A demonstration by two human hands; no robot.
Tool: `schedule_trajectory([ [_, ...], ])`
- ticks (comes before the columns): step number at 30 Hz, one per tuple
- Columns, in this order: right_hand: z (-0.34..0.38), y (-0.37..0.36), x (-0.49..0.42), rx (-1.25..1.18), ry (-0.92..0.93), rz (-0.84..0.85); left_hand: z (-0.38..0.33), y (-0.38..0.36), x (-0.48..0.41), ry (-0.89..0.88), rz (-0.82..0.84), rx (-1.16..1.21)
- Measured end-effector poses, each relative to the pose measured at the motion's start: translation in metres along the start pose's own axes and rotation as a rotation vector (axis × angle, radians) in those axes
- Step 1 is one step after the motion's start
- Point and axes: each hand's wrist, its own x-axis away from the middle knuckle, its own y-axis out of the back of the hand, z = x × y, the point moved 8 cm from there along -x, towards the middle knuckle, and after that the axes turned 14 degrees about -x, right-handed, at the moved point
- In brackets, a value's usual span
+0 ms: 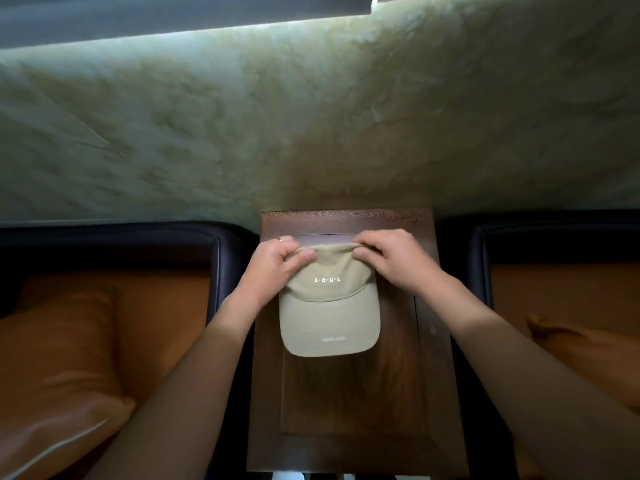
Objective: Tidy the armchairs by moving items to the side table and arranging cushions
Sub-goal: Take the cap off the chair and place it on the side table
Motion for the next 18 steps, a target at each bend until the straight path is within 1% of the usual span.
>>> schedule_trajectory([
  [2, -0.005, -0.016, 0.008, 0.045, -0.004, -0.025, 0.006, -0.010, 0.012, 0.019, 0.031, 0.017],
  [4, -0.010, -0.022, 0.018, -0.025, 0.003, -0.064, 0.013, -0.012, 0.023, 0.055, 0.050, 0.058],
  [5, -0.013, -0.025, 0.022, -0.067, -0.013, -0.038, 0.019, -0.011, 0.028, 0.068, 0.049, 0.040],
  [6, -0.017, -0.033, 0.026, -0.084, -0.048, 0.025, 0.026, -0.012, 0.033, 0.069, 0.053, -0.013],
  [8, -0.024, -0.046, 0.033, -0.011, -0.145, 0.150, 0.038, -0.019, 0.044, 0.064, 0.090, -0.109],
  [10, -0.025, -0.054, 0.030, 0.002, -0.163, 0.178, 0.042, -0.028, 0.048, 0.076, 0.119, -0.078],
  [13, -0.014, -0.049, 0.015, -0.079, -0.057, 0.087, 0.036, -0.028, 0.041, 0.123, 0.105, -0.003],
  [16, -0.003, -0.031, 0.002, -0.142, -0.046, -0.006, 0.034, -0.003, 0.021, 0.148, -0.024, 0.041],
  [18, 0.002, -0.022, -0.012, -0.114, -0.040, -0.082, 0.034, 0.016, 0.002, 0.127, -0.102, 0.034],
])
